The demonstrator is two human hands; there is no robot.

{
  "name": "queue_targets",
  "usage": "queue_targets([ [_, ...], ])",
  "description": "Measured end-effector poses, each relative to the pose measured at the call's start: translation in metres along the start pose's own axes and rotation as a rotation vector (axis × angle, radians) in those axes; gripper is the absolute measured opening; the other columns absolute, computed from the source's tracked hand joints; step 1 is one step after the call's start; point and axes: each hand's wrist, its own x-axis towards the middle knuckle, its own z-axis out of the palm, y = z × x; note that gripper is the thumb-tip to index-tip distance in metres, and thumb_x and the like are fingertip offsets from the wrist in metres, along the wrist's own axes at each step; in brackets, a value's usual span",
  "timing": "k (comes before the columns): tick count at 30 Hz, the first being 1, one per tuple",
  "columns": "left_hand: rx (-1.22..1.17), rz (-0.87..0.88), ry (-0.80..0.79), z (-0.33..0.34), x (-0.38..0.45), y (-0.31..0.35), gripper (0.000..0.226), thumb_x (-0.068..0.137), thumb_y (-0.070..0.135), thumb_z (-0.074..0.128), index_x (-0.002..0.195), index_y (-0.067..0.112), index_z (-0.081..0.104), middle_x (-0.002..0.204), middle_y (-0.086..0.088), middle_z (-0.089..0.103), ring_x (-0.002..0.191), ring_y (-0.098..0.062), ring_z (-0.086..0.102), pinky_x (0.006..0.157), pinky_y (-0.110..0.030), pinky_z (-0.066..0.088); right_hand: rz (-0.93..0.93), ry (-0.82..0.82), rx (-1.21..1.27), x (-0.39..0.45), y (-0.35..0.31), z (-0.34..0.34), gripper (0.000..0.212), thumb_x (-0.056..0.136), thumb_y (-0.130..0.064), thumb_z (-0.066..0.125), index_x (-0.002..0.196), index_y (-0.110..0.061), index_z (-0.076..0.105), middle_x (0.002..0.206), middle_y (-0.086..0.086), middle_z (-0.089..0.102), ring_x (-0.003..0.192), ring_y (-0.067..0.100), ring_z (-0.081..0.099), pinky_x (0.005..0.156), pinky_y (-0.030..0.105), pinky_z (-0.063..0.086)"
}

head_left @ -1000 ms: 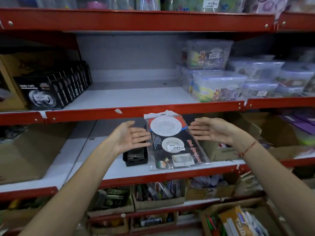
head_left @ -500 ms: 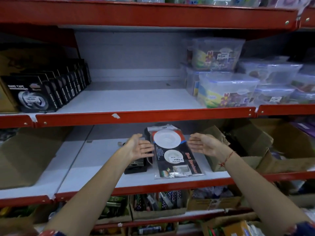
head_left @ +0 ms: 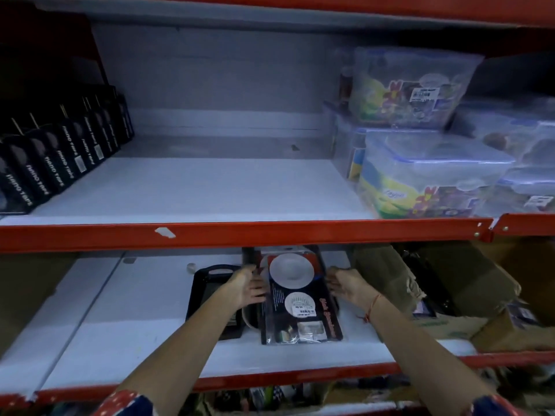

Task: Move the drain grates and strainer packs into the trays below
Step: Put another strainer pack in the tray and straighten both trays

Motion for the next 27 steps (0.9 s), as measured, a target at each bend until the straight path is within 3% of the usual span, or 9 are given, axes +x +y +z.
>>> queue_targets([
  [2,0.024,-0.015,-0.026,-0.002,0.007,-0.001,0.046,0.101,0.028,0.034,0.131,-0.005,0.044,0.133,-0.024,0.050,0.129,-0.035,0.046,0.102,-0.044,0.038,-0.021,0.019,-0.057,0.009,0.003,0.002,0.014,0.090,-0.012,0.056,0.076,-0.011,0.058,0.078,0.008,0.063,0.075,0.022,0.057,0.069,0.032,0.047],
  [5,0.179,0.081,0.009,-0.010,0.014,0.000,0.027,0.099,0.019,0.041,0.117,0.002,0.053,0.103,-0.014,0.062,0.111,-0.031,0.056,0.096,-0.040,0.044,-0.157,0.084,-0.431,0.016,-0.002,0.009,0.022,0.091,-0.017,0.054,0.069,-0.012,0.057,0.085,0.011,0.065,0.080,0.025,0.060,0.066,0.030,0.047],
  [8,0.528,0.359,0.182,-0.046,0.026,0.001,0.022,0.092,0.002,0.051,0.109,0.003,0.064,0.102,-0.013,0.068,0.097,-0.028,0.063,0.084,-0.036,0.051,-0.496,0.177,-0.844,0.013,-0.012,0.033,0.025,0.095,-0.023,0.049,0.093,-0.008,0.068,0.100,0.012,0.072,0.088,0.027,0.067,0.057,0.025,0.042],
  [10,0.989,0.522,0.270,-0.081,0.028,-0.001,0.028,0.088,0.004,0.054,0.113,0.004,0.066,0.111,-0.014,0.070,0.102,-0.028,0.064,0.087,-0.033,0.052,-0.641,0.155,-0.957,0.008,-0.016,0.062,0.029,0.095,-0.024,0.049,0.108,-0.006,0.066,0.108,0.013,0.071,0.095,0.029,0.066,0.068,0.031,0.048],
  [12,1.392,0.493,0.299,-0.113,0.027,-0.005,0.032,0.090,0.014,0.053,0.121,0.009,0.060,0.119,-0.014,0.066,0.106,-0.028,0.062,0.090,-0.031,0.049,-0.732,-0.021,-1.061,0.004,-0.012,0.096,0.031,0.095,-0.023,0.046,0.117,-0.007,0.062,0.115,0.014,0.067,0.102,0.030,0.063,0.081,0.034,0.050],
  [15,1.777,0.448,0.201,-0.144,0.031,-0.014,0.049,0.092,0.030,0.053,0.137,0.013,0.043,0.147,-0.013,0.043,0.134,-0.024,0.041,0.118,-0.041,0.020,-0.881,-0.264,-1.223,0.004,0.011,0.146,0.040,0.093,-0.021,0.046,0.131,-0.012,0.052,0.135,0.010,0.055,0.124,0.029,0.049,0.103,0.037,0.041],
  [18,1.966,0.474,0.127,-0.155,0.038,-0.022,0.072,0.088,0.041,0.056,0.149,0.019,0.023,0.161,-0.005,0.013,0.149,-0.016,0.005,0.117,-0.051,-0.010,-0.952,-0.378,-1.492,0.010,0.036,0.183,0.047,0.090,-0.023,0.052,0.134,-0.007,0.049,0.145,0.010,0.045,0.139,0.032,0.031,0.120,0.045,0.010],
  [21,2.135,0.474,0.093,-0.163,0.051,-0.031,0.086,0.085,0.051,0.055,0.151,0.012,0.016,0.161,-0.004,0.008,0.148,-0.017,-0.010,0.114,-0.058,-0.016,-0.982,-0.426,-1.754,0.021,0.053,0.209,0.066,0.082,-0.034,0.065,0.136,0.000,0.046,0.150,0.018,0.036,0.143,0.032,0.021,0.120,0.047,-0.007],
  [27,2.117,0.544,0.153,-0.158,0.069,-0.045,0.045,0.090,0.023,0.053,0.132,0.010,0.052,0.155,-0.008,0.032,0.149,-0.013,-0.003,0.114,-0.054,-0.020,-0.960,-0.376,-1.881,0.036,0.067,0.229,0.052,0.084,-0.029,0.064,0.126,0.001,0.057,0.135,0.021,0.054,0.140,0.033,0.030,0.114,0.048,-0.020],
])
